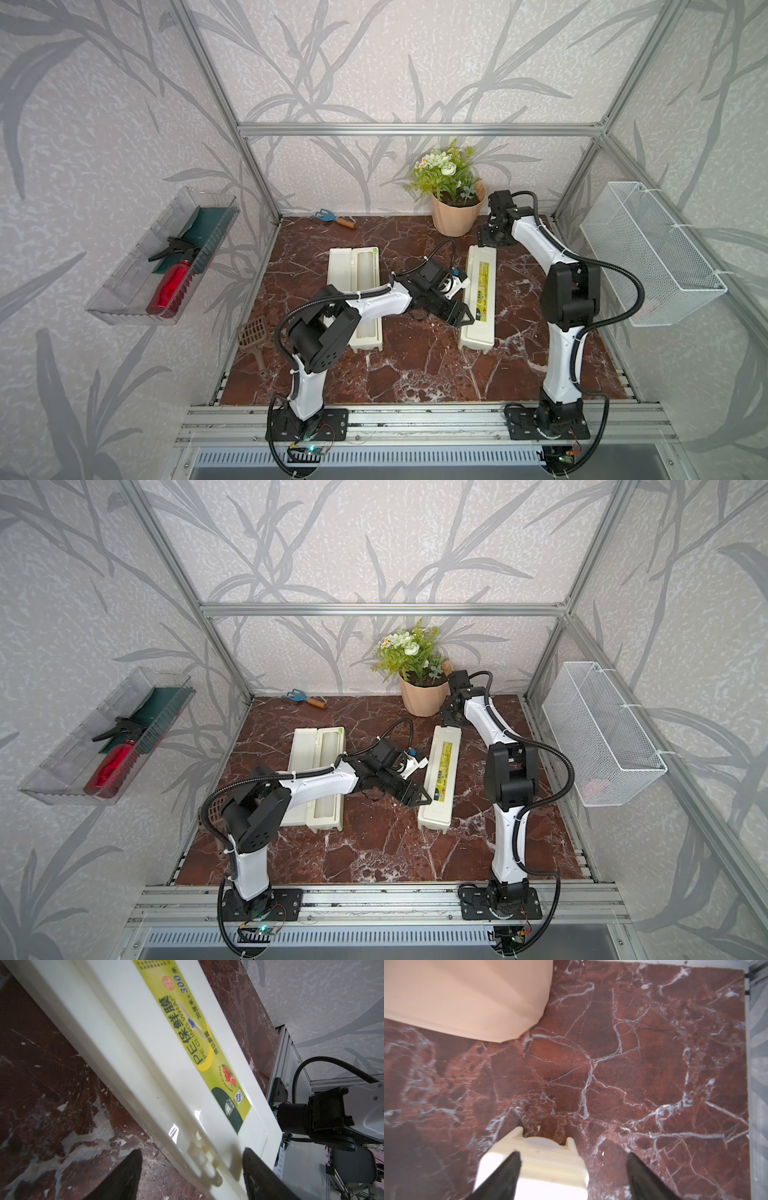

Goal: Put plastic wrap rolls into dispensers
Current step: Close the lid on the plastic wrap cutting box.

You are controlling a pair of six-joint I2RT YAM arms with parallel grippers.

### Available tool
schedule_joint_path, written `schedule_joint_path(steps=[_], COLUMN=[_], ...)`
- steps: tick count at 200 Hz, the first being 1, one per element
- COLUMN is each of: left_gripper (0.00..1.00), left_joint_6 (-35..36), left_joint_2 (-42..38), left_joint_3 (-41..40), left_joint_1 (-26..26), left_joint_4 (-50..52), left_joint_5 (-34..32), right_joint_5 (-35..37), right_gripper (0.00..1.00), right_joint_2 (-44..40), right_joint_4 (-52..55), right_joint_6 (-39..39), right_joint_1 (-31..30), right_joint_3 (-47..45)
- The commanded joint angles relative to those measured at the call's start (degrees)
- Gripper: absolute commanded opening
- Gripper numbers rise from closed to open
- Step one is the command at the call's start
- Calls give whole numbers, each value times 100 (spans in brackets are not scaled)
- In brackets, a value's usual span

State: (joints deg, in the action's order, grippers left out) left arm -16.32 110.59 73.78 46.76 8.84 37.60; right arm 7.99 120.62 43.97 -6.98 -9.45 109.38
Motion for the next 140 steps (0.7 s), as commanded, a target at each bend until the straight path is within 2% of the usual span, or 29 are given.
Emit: schedule_joint_path(steps=[1,27,45,54,81,105,140], left_gripper=[75,74,73,73,73,72,68], left_joint_6=[85,119,129,128,128,111,141], left_joint_2=[155,177,191,204,244,314,469], left_joint_3=[-153,-153,-162,-171,-136,-101,-20], left_joint_1=[27,26,26,26,26,32,39], left_joint_4=[336,419,451,460,519,569,881], left_joint_5=[-184,-244,-286,-288,-299,-279,-223], right_joint_5=[-239,-1091,-2508,-2988,-3591,-4194,-4781], right_gripper=[88,89,89,89,89,86,80], right_joint_2=[-779,-1528,-2402,-2841,-4049,-5003,-5365], right_joint_4=[79,496,123,-45,-258,-973,-2188], right_joint_6=[-45,-626,-1003,-1103,-1267,-1759,-2522], right_joint_1=[0,294,597,650,651,595,414], right_joint_3=[-90,-794,-2261,-3003,-4871,-6207,-7616])
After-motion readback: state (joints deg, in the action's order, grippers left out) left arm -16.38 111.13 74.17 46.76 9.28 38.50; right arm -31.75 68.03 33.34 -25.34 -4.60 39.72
